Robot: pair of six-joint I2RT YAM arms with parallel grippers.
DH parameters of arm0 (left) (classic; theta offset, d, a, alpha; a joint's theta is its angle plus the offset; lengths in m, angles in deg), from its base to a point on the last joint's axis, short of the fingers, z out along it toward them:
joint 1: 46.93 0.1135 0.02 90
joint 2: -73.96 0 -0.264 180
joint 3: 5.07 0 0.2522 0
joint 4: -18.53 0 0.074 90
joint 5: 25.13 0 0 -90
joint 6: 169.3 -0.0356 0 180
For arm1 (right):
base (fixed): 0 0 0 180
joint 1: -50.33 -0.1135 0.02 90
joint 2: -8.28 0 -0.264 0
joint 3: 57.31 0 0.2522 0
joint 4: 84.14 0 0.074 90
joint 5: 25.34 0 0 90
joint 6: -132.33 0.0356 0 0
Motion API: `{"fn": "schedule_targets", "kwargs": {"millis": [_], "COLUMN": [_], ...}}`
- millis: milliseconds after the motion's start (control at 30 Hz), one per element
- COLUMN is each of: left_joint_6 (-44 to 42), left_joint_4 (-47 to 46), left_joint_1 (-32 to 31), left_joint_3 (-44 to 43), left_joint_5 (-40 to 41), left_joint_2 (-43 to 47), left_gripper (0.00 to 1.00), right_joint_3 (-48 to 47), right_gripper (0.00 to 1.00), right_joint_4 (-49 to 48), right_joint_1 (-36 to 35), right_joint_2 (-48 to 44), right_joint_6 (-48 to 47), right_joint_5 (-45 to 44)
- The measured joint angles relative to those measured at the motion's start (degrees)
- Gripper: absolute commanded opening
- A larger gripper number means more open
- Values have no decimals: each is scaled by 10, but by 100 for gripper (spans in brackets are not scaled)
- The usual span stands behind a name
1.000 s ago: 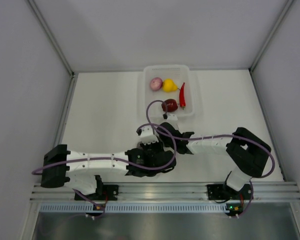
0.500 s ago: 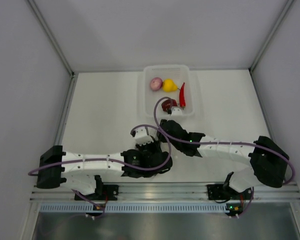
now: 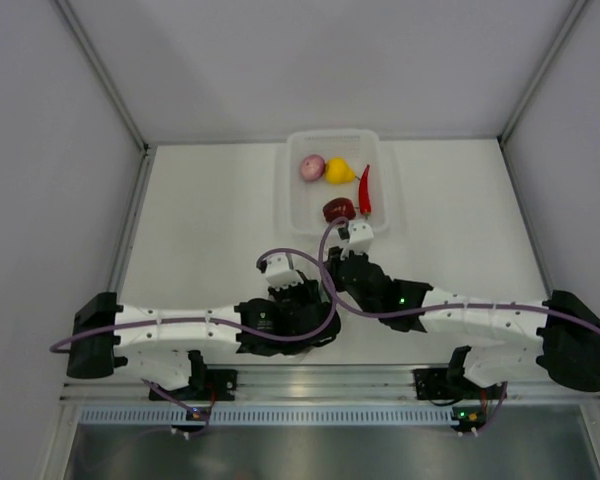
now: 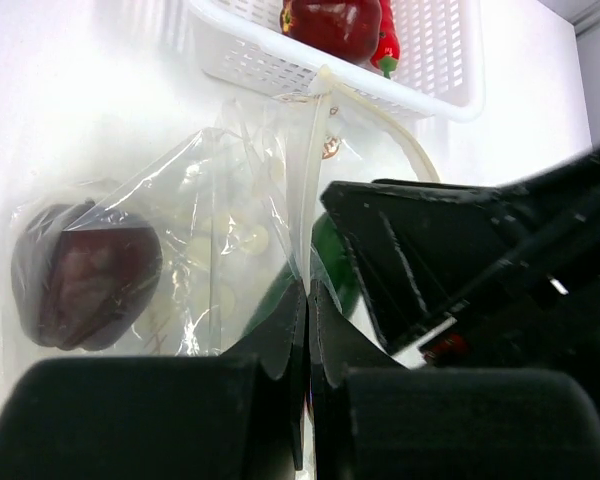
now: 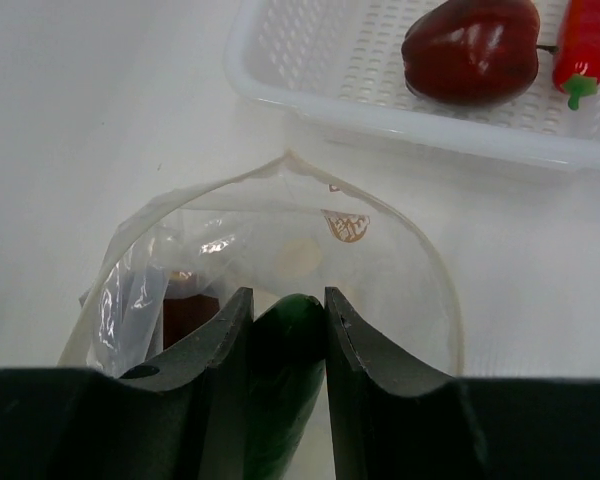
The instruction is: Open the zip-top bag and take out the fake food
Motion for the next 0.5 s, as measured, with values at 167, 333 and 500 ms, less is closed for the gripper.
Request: {"fn": "schedule_targets", "kwargs": {"millis": [167,333,500], "left_joint_6": [0,0,0], "left_joint_4": [0,0,0], "left_joint_1": [1,1,1], "left_joint_3": [1,1,-1], "left_joint_5": [6,7,6], "left_joint_2": [3,-1,-17], "left_gripper": [0,0,0], "right_joint_3": [34,71,87], "right_gripper": [0,0,0], "right_joint_4": [-28,-74,-104], "right_joint_1": [-9,-14,-16], "right_joint_2": [-59,-99,-123], "right_joint_6": [-33,-58,-82], "right_joint_5": [-1,1,1]}}
